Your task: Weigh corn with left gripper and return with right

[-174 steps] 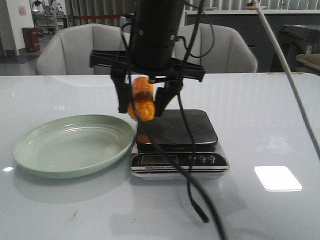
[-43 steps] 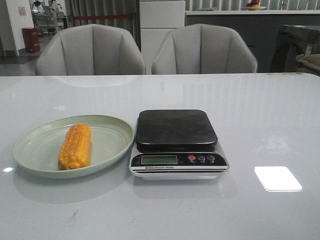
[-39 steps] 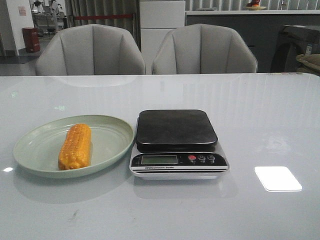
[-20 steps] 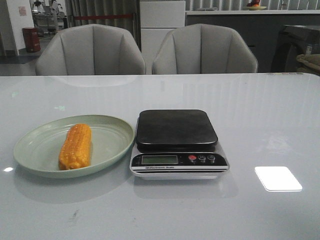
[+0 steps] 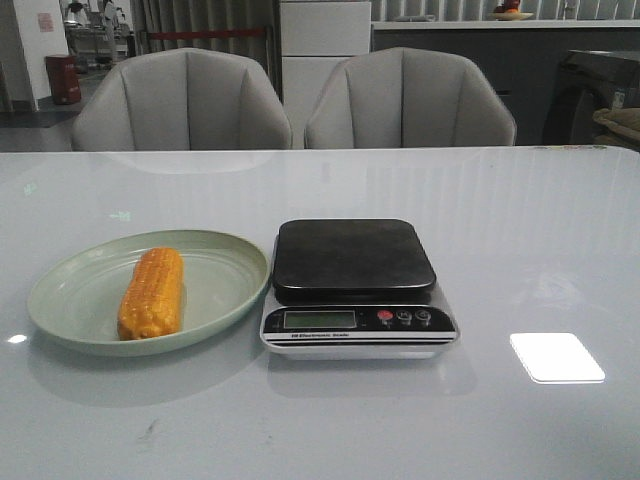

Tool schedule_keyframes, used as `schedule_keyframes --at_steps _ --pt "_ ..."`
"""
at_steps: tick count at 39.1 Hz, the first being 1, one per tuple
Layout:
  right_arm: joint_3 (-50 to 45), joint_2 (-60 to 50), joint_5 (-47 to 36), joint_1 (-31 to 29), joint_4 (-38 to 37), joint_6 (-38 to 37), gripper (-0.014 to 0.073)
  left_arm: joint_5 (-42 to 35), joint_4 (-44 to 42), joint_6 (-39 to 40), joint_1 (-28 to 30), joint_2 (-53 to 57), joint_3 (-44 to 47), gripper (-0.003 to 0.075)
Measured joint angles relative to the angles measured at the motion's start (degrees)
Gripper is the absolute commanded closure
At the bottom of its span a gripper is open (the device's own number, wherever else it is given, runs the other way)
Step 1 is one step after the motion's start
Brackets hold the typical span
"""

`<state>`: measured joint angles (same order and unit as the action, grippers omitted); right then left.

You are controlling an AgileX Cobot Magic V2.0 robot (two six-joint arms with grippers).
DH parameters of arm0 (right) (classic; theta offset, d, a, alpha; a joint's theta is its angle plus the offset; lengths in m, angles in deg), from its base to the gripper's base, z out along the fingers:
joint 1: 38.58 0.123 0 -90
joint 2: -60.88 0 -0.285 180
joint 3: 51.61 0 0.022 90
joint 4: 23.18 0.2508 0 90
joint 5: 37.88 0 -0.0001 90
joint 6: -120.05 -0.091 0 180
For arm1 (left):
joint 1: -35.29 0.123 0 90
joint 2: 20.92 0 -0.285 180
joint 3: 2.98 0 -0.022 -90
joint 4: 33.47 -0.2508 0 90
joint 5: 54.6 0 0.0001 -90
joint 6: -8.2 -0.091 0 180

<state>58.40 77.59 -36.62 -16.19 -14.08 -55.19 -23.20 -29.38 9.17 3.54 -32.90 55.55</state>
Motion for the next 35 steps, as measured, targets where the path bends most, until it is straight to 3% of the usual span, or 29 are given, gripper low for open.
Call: schedule_keyframes --at_steps 6,20,35 --pt "0.0 0.0 0.0 0.0 0.0 0.0 0.0414 -2.8 -1.1 0.0 4.4 0.0 3.4 0.0607" --pt "0.0 0.0 0.0 0.0 0.1 0.0 0.0414 -19.7 -1.5 0.0 24.8 3.6 14.5 0.0607" --pt "0.0 0.0 0.0 0.0 0.1 0.0 0.0414 -26.8 -3.5 0.6 29.3 4.5 19.0 0.0607"
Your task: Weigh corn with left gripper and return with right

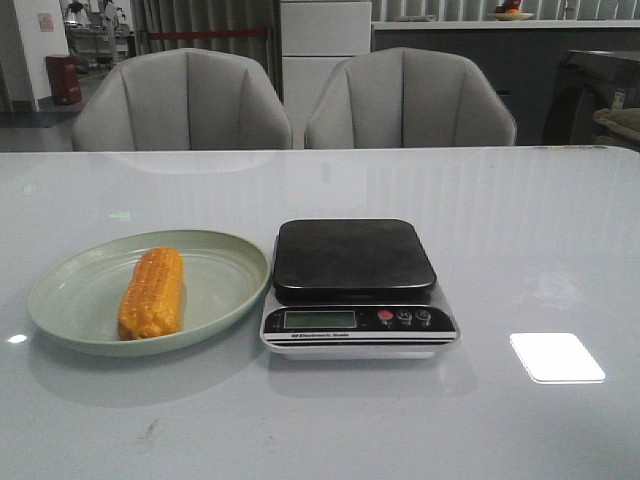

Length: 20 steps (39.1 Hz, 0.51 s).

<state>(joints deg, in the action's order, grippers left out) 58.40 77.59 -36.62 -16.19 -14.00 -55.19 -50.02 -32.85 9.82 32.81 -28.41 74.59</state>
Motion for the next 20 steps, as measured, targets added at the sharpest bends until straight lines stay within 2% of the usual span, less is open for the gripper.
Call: schedule_keyframes --at_steps 20 --pt "0.0 0.0 0.0 0.0 0.0 0.0 0.0414 -0.5 -2.3 0.6 0.0 0.0 0.0 0.0607"
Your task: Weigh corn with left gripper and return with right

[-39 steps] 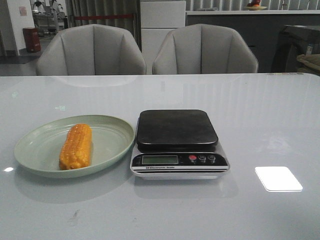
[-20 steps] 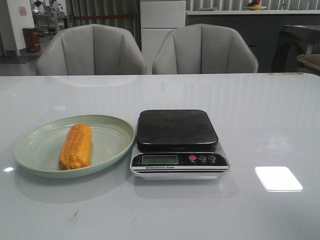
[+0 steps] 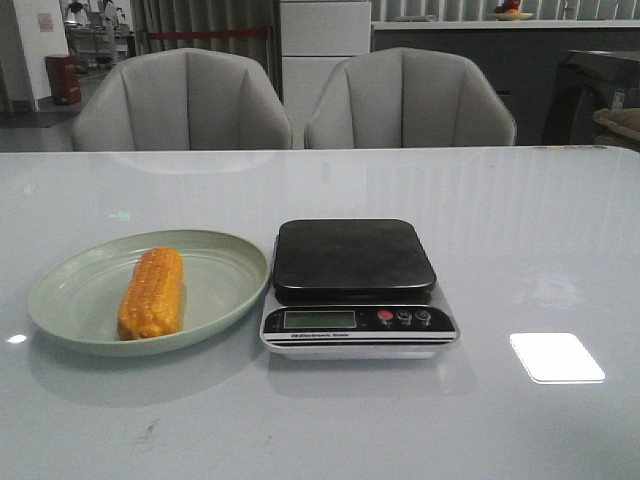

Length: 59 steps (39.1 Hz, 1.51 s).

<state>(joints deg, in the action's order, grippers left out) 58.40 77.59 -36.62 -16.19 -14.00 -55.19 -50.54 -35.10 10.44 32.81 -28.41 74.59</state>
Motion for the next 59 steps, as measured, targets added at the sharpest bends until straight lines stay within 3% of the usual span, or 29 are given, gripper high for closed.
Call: schedule_keyframes --at_steps 30,46,59 --pt "-0.9 0.0 0.0 -0.2 -1.0 0.0 0.0414 0.0 0.0 0.0 0.0 0.0 0.0 0.0607" --pt "-8.6 -6.1 -3.9 -14.8 -5.7 -0.4 0.0414 0.0 0.0 0.0 0.0 0.0 0.0 0.0607" --pt "-8.7 -9.4 -2.1 -16.7 -5.7 -1.1 0.0414 0.0 0.0 0.0 0.0 0.0 0.0 0.0607"
